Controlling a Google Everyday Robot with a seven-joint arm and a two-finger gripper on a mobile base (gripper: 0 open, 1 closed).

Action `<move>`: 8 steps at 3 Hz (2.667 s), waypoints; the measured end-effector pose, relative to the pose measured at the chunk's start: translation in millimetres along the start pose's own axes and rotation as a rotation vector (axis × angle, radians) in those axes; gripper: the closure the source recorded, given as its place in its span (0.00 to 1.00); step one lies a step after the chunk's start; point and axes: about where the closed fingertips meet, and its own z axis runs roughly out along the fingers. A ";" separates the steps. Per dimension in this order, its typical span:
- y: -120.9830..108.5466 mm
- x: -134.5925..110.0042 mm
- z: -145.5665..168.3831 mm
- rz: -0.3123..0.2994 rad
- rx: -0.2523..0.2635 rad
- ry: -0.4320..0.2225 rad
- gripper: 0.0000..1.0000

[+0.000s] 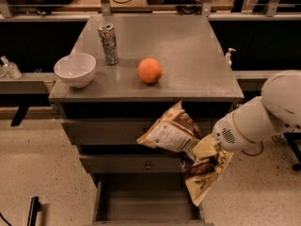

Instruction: Place brown chip bag into bottom drawer

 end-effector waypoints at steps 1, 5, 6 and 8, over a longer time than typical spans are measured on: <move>-4.0 -3.7 11.3 -0.047 -0.028 -0.069 1.00; 20.9 -81.5 104.4 -0.583 -0.017 -0.376 1.00; 8.2 -98.3 149.7 -0.641 0.069 -0.235 1.00; -20.9 -76.3 250.4 -0.790 0.022 0.017 1.00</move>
Offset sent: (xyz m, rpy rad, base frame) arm -0.0189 -0.0361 -0.1421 -0.7450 0.0827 0.7360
